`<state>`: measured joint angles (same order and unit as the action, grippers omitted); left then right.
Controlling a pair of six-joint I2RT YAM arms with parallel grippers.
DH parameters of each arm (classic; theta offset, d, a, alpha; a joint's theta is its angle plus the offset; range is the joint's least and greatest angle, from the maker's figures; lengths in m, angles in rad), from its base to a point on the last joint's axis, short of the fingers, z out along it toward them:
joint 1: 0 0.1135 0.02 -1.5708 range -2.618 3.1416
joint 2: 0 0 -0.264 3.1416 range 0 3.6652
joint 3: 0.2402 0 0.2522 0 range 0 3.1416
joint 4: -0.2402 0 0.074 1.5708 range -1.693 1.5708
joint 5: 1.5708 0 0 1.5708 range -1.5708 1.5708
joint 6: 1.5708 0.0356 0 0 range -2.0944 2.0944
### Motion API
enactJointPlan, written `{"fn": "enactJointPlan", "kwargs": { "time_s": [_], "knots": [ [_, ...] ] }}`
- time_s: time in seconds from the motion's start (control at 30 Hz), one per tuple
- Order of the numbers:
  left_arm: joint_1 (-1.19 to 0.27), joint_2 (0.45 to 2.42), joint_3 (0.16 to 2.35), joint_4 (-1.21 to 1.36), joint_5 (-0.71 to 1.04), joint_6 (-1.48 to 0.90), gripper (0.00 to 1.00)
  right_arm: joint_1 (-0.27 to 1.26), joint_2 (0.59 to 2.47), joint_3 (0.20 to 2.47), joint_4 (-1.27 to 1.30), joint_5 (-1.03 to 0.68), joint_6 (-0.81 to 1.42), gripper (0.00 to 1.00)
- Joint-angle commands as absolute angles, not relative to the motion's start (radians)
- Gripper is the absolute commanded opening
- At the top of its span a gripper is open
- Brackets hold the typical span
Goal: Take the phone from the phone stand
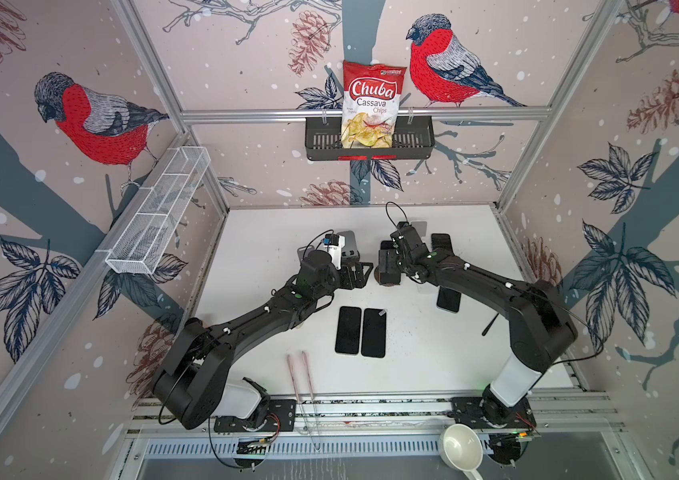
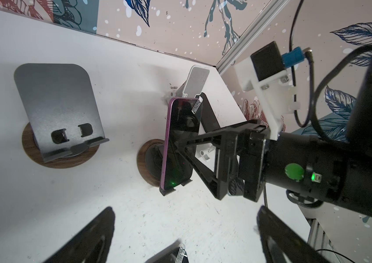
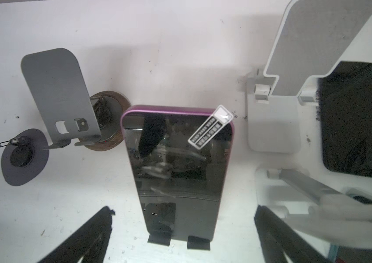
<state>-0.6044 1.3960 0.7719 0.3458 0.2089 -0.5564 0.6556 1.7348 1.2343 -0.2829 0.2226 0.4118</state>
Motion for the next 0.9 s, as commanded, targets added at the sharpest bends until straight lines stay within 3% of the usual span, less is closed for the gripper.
{"fn": "enactJointPlan", "kwargs": {
  "time_s": [0.0, 0.87],
  "knots": [
    [-0.601, 1.397, 0.767, 0.362, 0.212, -0.536, 0.96, 0.654, 1.759, 1.254, -0.270, 0.204, 0.377, 0.99],
    [-0.598, 1.405, 0.775, 0.354, 0.229, -0.529, 0.96, 0.644, 1.847, 1.273, -0.246, 0.214, 0.398, 0.99]
  ]
}}
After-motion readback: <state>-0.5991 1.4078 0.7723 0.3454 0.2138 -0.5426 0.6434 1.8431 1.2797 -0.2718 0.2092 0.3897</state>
